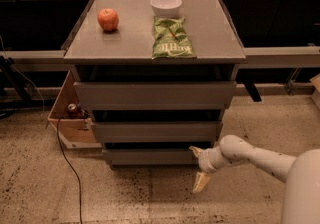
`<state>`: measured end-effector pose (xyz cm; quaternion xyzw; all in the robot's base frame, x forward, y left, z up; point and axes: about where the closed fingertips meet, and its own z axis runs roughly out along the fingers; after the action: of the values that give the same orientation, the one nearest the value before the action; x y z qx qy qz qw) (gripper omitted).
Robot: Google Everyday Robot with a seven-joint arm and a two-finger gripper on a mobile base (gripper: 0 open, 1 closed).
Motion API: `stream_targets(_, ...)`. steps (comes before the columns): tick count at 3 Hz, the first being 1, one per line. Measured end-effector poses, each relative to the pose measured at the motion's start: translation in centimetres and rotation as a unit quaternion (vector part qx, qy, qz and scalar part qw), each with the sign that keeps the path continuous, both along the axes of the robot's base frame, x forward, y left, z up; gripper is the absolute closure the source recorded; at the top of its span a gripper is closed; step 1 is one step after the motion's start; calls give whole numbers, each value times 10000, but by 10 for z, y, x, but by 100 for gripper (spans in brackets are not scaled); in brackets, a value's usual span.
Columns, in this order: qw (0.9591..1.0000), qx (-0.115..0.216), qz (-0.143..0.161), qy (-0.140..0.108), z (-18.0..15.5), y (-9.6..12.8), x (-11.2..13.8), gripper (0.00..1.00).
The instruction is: Open bottom drawer
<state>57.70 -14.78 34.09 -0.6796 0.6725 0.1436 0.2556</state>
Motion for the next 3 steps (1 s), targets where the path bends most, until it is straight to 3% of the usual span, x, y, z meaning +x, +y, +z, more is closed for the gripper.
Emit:
stream_targets(1,9998,158,44,-109,-48,-2,18,0)
stream_targets(3,9995,278,-48,-146,-62,0,21,0)
